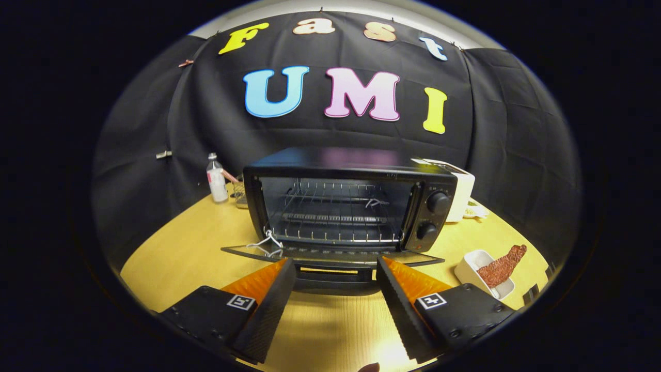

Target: Open the toaster oven, put the food inside, and close the toaster oven door.

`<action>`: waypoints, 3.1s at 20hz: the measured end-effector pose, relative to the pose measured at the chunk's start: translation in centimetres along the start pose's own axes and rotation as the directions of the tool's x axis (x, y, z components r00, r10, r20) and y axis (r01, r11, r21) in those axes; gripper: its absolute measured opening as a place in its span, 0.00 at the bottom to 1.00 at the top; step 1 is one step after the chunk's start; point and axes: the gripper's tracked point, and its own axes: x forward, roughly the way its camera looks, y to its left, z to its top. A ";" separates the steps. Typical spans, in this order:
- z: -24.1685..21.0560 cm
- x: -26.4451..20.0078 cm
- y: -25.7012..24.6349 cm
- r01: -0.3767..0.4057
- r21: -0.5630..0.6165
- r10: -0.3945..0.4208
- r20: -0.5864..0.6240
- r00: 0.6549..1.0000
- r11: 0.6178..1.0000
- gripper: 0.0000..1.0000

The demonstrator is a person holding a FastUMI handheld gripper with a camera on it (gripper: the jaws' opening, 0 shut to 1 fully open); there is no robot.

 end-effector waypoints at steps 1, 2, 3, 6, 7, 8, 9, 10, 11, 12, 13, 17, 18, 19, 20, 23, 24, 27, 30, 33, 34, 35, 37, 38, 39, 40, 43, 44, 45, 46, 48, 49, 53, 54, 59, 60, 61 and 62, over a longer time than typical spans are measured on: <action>-1.0 0.0 0.0 -0.003 0.003 0.003 -0.024 1.000 1.000 0.97; -2.1 0.0 0.1 -0.009 0.008 0.009 -0.055 0.998 1.000 0.97; -3.1 -0.1 0.2 -0.016 0.009 0.016 -0.078 0.997 1.000 0.97; -5.1 0.2 -0.3 -0.024 -0.024 0.021 -0.125 0.992 0.999 0.97; -5.4 0.1 -0.6 -0.030 -0.027 0.026 -0.136 0.990 0.999 0.97; -5.4 0.0 -0.9 -0.037 -0.020 0.034 -0.142 0.989 0.999 0.97; -5.1 -0.4 -1.2 -0.044 -0.010 0.042 -0.138 0.990 0.999 0.97; -4.7 -0.7 -1.4 -0.057 -0.003 0.056 -0.136 0.989 0.998 0.97; -4.2 -1.1 -1.4 -0.081 -0.002 0.080 -0.138 0.987 0.997 0.97; -3.7 -1.7 -1.2 -0.117 -0.003 0.115 -0.137 0.984 0.993 0.98; -2.9 -2.5 -1.4 -0.155 -0.003 0.153 -0.135 0.979 0.988 0.98; 0.6 -5.7 -4.5 -0.292 0.040 0.294 -0.173 0.940 0.956 0.97; 1.4 -6.2 -6.0 -0.306 0.049 0.310 -0.182 0.933 0.951 0.98; 2.3 -6.5 -7.9 -0.308 0.059 0.314 -0.183 0.932 0.950 0.98; 3.0 -6.6 -10.0 -0.300 0.060 0.306 -0.189 0.933 0.952 0.98; 3.9 -6.7 -16.0 -0.281 0.048 0.284 -0.230 0.931 0.959 0.97; 4.3 -6.8 -17.9 -0.273 0.052 0.277 -0.240 0.930 0.961 0.97; 5.2 -6.9 -23.2 -0.255 0.063 0.263 -0.264 0.928 0.965 0.99; 4.9 -6.0 -28.5 -0.237 0.058 0.243 -0.326 0.914 0.970 0.99; 3.4 -4.7 -33.1 -0.231 0.066 0.238 -0.404 0.884 0.971 0.99; 2.5 -4.2 -34.0 -0.233 0.088 0.248 -0.433 0.867 0.969 0.99; 1.7 -3.5 -34.5 -0.237 0.124 0.268 -0.459 0.847 0.963 0.99; 0.2 -2.1 -34.8 -0.244 0.212 0.319 -0.499 0.806 0.946 0.97; -0.5 -1.4 -35.0 -0.243 0.239 0.335 -0.517 0.788 0.940 0.94; -1.6 -0.4 -34.8 -0.247 0.258 0.350 -0.532 0.771 0.934 0.85; -2.6 0.3 -34.7 -0.243 0.272 0.358 -0.550 0.754 0.931 0.83; -5.0 0.9 -33.7 -0.253 0.338 0.412 -0.580 0.703 0.906 0.58; -5.0 1.0 -33.4 -0.252 0.374 0.435 -0.565 0.701 0.892 0.44; -4.4 0.8 -32.9 -0.262 0.432 0.479 -0.538 0.693 0.863 0.30; -3.7 0.5 -32.3 -0.277 0.475 0.516 -0.504 0.692 0.835 0.24; -3.1 0.9 -33.3 -0.271 0.428 0.470 -0.477 0.743 0.862 0.11; -2.4 0.4 -34.0 -0.267 0.408 0.451 -0.467 0.761 0.873 0.11; 2.4 -2.2 -32.4 -0.277 0.414 0.436 -0.361 0.824 0.867 0.11; 3.8 -2.9 -31.0 -0.294 0.418 0.444 -0.325 0.835 0.859 0.11; 8.4 -5.0 -20.3 -0.384 0.465 0.500 -0.156 0.852 0.798 0.11; 8.9 -4.8 -18.0 -0.399 0.467 0.507 -0.128 0.853 0.789 0.11; 9.1 -4.5 -16.0 -0.409 0.467 0.508 -0.105 0.855 0.784 0.11; 9.2 -4.1 -14.1 -0.416 0.469 0.509 -0.087 0.856 0.779 0.11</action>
